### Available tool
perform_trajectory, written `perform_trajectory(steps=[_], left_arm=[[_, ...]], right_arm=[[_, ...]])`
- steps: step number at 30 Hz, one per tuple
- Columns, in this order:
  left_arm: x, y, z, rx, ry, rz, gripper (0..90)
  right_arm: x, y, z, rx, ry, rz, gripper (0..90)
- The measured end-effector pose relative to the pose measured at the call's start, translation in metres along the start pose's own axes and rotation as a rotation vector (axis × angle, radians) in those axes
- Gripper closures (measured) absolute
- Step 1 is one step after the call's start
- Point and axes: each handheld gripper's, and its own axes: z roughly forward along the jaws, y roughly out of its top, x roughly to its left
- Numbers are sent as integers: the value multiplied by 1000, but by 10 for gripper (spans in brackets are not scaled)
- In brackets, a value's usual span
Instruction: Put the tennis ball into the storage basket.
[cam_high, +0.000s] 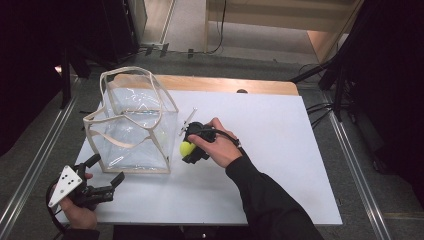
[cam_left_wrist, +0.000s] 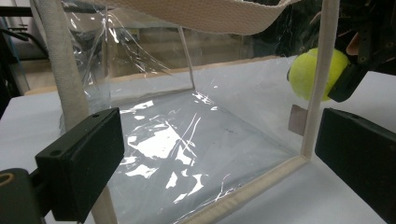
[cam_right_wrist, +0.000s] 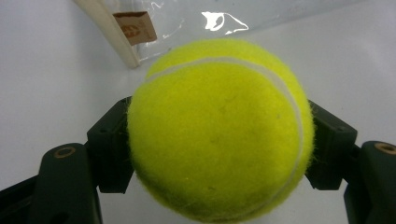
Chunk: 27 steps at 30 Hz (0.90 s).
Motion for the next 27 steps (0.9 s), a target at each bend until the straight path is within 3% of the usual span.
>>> perform_trajectory(steps=[9, 27], left_arm=[[0, 0, 0, -1, 2, -5, 13], [0, 0, 0, -3, 0, -4, 13]], right_arm=[[1, 11, -8, -23, 7, -34, 233], [0, 26, -31, -32, 14, -47, 234]])
